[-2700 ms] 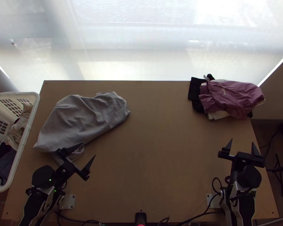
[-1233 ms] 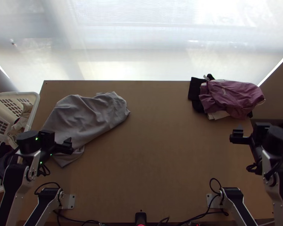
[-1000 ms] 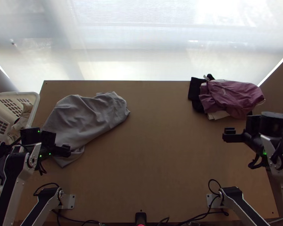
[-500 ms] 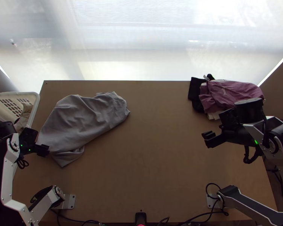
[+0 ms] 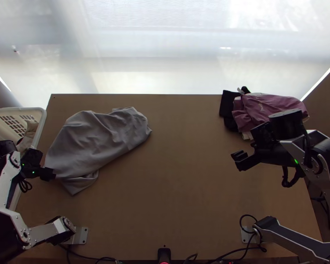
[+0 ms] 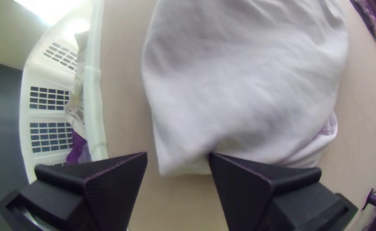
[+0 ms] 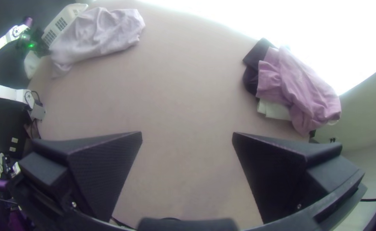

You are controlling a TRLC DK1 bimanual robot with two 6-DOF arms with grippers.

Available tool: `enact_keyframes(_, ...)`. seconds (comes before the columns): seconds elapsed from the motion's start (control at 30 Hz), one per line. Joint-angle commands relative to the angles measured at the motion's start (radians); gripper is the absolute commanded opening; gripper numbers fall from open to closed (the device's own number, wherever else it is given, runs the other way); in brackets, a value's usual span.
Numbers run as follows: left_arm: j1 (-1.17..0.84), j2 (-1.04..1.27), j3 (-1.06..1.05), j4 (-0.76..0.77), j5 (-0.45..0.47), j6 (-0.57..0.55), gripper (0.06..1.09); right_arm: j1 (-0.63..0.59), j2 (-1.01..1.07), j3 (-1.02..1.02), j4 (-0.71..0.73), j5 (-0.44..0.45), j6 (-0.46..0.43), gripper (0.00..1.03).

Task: Fold the t-shirt

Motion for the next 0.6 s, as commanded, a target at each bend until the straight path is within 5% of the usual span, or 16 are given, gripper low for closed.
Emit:
enact_keyframes(0.0, -0.025, 0.112, 0.015, -0.001, 0.023, -0.038, 0.70, 0.005, 0.013, 0.008, -0.002, 0.000, -0.002, 0.98)
enact_keyframes(0.13, -0.031, 0.138, 0.030, 0.001, 0.040, -0.054, 0.35, 0.005, 0.013, 0.030, -0.007, 0.000, -0.004, 0.98)
enact_keyframes(0.3, -0.047, 0.147, 0.073, -0.113, 0.072, -0.067, 0.10, 0.004, 0.010, 0.017, -0.010, 0.002, -0.005, 0.98)
enact_keyframes(0.57, -0.291, -0.092, 0.360, -0.550, 0.276, -0.260, 0.10, 0.001, -0.004, -0.027, -0.018, 0.002, -0.018, 0.98)
